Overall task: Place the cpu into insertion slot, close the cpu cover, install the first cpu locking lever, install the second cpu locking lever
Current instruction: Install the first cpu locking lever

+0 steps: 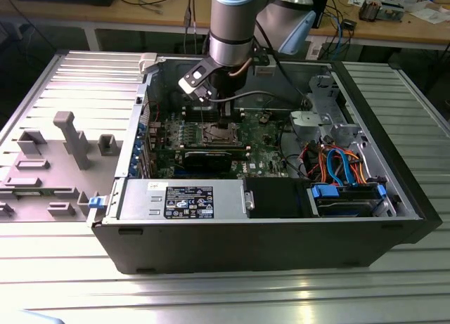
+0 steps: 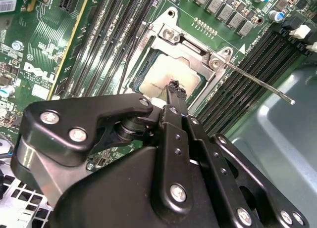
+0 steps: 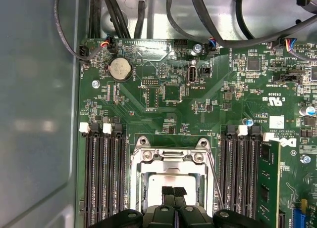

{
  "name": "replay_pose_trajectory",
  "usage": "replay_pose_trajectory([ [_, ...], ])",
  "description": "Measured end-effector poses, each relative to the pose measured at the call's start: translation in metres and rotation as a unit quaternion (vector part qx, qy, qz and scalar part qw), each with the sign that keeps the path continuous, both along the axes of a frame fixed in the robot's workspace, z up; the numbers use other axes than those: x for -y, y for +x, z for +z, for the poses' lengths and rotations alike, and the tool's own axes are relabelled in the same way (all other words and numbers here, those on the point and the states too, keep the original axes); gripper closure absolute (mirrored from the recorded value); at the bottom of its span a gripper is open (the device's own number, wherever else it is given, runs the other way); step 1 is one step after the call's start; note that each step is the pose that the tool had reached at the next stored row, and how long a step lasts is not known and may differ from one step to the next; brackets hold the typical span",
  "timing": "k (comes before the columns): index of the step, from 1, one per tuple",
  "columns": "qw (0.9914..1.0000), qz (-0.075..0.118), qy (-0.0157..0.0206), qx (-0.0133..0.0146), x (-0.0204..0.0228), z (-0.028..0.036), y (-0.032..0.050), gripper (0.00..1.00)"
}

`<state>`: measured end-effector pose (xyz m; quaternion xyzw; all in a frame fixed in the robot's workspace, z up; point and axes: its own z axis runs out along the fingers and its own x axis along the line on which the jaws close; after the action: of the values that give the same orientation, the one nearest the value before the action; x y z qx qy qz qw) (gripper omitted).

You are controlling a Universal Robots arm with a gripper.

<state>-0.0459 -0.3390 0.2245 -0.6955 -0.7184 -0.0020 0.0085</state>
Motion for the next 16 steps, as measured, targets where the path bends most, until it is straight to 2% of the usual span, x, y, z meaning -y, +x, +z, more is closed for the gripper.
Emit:
replay_pose_trajectory([
  [8, 1.0, 0.0, 0.0, -0.0013, 0.0, 0.0157, 0.0, 0.89],
  [12, 1.0, 0.0, 0.0, -0.0019, 0.0, 0.0205, 0.0, 0.89],
  [16, 0.99999, 0.0, 0.0, -0.0037, 0.0, 0.0287, 0.0001, 0.89],
])
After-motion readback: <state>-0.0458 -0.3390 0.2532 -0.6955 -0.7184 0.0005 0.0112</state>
